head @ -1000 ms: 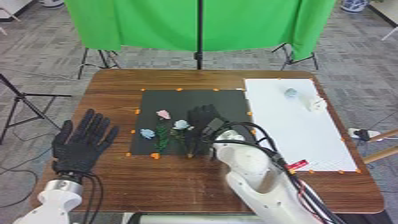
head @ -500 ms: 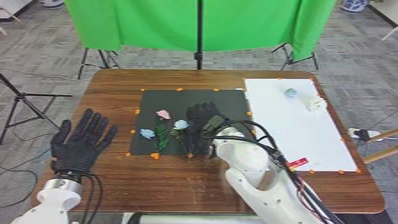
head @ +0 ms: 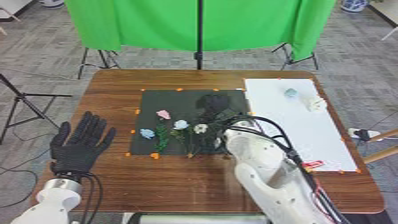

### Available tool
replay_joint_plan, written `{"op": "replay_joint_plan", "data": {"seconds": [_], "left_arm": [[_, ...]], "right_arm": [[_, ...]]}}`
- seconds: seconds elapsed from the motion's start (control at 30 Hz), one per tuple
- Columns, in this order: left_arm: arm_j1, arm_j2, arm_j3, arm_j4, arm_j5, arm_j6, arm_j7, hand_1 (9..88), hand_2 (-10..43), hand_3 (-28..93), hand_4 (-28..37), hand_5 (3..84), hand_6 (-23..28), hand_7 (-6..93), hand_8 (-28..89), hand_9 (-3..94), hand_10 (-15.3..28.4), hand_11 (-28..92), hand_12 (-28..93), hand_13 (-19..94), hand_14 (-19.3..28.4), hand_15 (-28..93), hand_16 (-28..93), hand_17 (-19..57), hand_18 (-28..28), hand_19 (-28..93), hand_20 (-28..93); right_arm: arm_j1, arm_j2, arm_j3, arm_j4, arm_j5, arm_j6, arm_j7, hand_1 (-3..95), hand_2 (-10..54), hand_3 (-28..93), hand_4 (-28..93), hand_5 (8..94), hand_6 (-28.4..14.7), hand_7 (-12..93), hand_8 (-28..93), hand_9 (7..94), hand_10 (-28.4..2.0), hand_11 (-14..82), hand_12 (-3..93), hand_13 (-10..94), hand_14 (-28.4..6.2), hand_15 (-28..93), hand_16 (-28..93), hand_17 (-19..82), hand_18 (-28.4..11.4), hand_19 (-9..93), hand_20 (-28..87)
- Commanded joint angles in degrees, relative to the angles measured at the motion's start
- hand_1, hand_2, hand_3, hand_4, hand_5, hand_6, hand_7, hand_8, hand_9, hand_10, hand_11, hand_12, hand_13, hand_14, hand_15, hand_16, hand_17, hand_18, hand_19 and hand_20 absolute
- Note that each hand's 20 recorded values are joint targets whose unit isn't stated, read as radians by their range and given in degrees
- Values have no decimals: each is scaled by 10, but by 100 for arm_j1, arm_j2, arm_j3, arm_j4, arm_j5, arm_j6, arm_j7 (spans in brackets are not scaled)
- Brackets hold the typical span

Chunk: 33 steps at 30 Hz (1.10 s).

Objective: Arrange flowers

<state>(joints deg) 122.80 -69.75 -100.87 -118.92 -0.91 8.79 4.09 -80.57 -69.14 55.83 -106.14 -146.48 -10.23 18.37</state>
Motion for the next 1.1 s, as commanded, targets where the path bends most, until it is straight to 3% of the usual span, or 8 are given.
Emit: {"op": "replay_joint_plan", "data": {"seconds": [0.03, 0.13, 0.33, 0.57, 0.77, 0.9, 1.0, 1.1], "left_arm": [[199, -55, -34, -61, 100, -154, 13, 281, 137, 751, -283, 464, 83, 193, -109, 393, 147, 271, 129, 305, 162, 487, -74, -59, 157, 400, 159], [261, -28, -59, -74, 128, -117, 55, 281, 137, 751, -283, 464, 83, 193, -109, 393, 147, 270, 129, 305, 162, 487, -74, -60, 157, 400, 159], [384, -54, -102, -121, 114, -72, 157, 281, 135, 752, -283, 465, 84, 191, -108, 393, 148, 268, 130, 306, 162, 486, -73, -60, 156, 400, 159], [447, -87, -67, -145, 114, -50, 171, 280, 134, 752, -283, 463, 84, 191, -108, 394, 148, 270, 131, 313, 163, 496, -69, -60, 157, 400, 160], [476, -77, -54, -164, 50, 27, 214, 280, 133, 752, -283, 464, 84, 192, -107, 394, 147, 270, 131, 312, 163, 496, -70, -60, 157, 400, 160], [450, -80, -31, -148, 52, -9, 189, 279, 132, 753, -283, 464, 84, 192, -108, 396, 149, 270, 131, 325, 165, 515, -66, -60, 157, 399, 161], [465, -87, -47, -143, 74, -11, 167, 279, 132, 752, -283, 464, 84, 191, -107, 397, 149, 270, 131, 326, 166, 520, -68, -59, 157, 399, 161], [472, -85, -46, -103, 115, -150, 86, 279, 133, 751, -283, 463, 85, 190, -107, 398, 150, 271, 131, 327, 166, 521, -70, -59, 158, 400, 162]], "right_arm": [[194, 769, 1458, 493, 176, 163, 558, 365, -95, 845, -283, 416, -52, 194, -141, 350, -194, 114, 120, 251, -193, 312, 89, 161, -213, 610, 218], [273, 935, 1843, 780, 229, 86, 784, 353, -95, 849, -283, 347, -60, 184, -140, 298, -202, 98, 111, 194, -203, 275, 76, 123, -211, 569, 192], [596, 951, 2350, 1419, 363, -1070, 1086, 354, -95, 832, -283, 253, -75, 147, -124, 217, -213, 66, 109, 106, -217, 225, 71, 67, -225, 508, 156], [761, 774, 2543, 2005, 595, -1426, 1424, 459, -95, 822, -282, 207, -69, 145, -128, 155, -215, 58, 96, 71, -219, 200, 65, 68, -260, 494, 122], [846, 539, 2718, 2376, 673, -1905, 1180, 479, -95, 811, -283, 215, -48, 184, -156, 164, -198, 82, 79, 121, -210, 221, 49, 122, -283, 509, 113], [891, 521, 2656, 2488, 581, -2213, 1365, 526, -95, 852, -283, 223, -35, 206, -164, 210, -192, 100, 79, 254, -176, 227, 58, 251, -262, 497, 110], [817, 574, 2514, 2563, 756, -1561, 1580, 563, -95, 836, -283, 327, -9, 225, -171, 356, -179, 144, 130, 385, -143, 273, 95, 361, -207, 538, 148], [714, 663, 2329, 2624, 782, -586, 1811, 584, -95, 793, -283, 436, 14, 328, -197, 449, -169, 308, 202, 486, -117, 444, 163, 382, -172, 689, 209]]}}
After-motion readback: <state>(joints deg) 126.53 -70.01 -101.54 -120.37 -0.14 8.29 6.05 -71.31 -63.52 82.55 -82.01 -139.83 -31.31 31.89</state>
